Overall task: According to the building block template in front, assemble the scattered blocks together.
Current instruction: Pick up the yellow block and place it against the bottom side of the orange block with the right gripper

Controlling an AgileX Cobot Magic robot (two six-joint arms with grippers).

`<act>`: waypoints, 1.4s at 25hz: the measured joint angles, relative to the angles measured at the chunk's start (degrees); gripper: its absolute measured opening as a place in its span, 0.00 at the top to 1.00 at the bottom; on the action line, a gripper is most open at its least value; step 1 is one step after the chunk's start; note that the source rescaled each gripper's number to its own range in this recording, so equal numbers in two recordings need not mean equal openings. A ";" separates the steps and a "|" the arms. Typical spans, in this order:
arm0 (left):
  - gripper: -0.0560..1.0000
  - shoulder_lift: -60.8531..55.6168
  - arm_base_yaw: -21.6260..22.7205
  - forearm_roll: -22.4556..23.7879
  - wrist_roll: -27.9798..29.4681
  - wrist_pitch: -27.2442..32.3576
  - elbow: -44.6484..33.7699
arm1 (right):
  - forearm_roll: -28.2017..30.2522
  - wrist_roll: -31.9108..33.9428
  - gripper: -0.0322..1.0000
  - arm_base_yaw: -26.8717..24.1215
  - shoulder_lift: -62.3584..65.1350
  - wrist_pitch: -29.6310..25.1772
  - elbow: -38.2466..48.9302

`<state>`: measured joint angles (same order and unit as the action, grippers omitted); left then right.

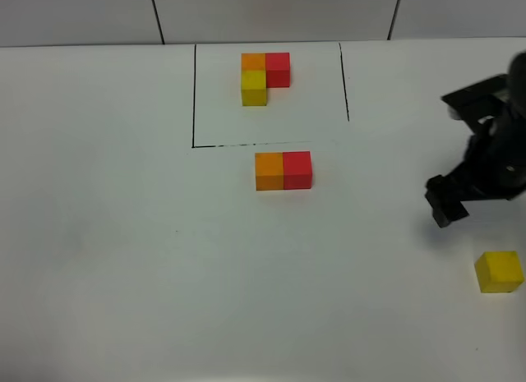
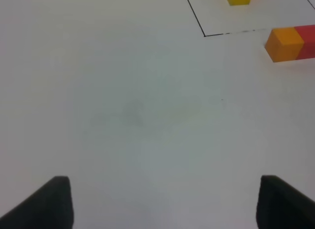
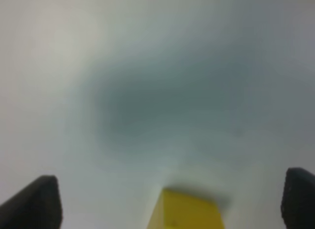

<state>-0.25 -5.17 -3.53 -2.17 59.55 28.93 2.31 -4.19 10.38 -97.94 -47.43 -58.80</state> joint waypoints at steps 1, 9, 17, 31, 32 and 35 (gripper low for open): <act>0.28 0.00 0.00 0.00 0.00 0.00 0.00 | 0.00 3.23 0.15 -1.19 2.71 2.35 4.05; 0.28 0.00 0.00 0.00 0.00 0.00 0.00 | -0.42 14.33 0.15 -3.22 10.82 11.15 21.23; 0.28 0.00 0.00 0.00 0.00 0.00 0.00 | -1.41 14.70 0.18 -5.54 4.95 18.46 22.19; 0.28 0.00 0.00 0.00 0.00 0.00 0.00 | -4.95 12.45 0.95 -5.91 2.91 17.94 22.19; 0.28 0.00 0.00 0.00 0.00 0.00 0.00 | -5.34 12.51 0.95 -5.03 3.10 17.70 22.14; 0.28 0.00 0.00 0.00 0.00 0.00 0.00 | -6.01 15.49 0.95 -0.08 3.81 15.74 19.87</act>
<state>-0.25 -5.17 -3.53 -2.17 59.55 28.93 -3.70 11.30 10.29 -94.13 -31.68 -38.93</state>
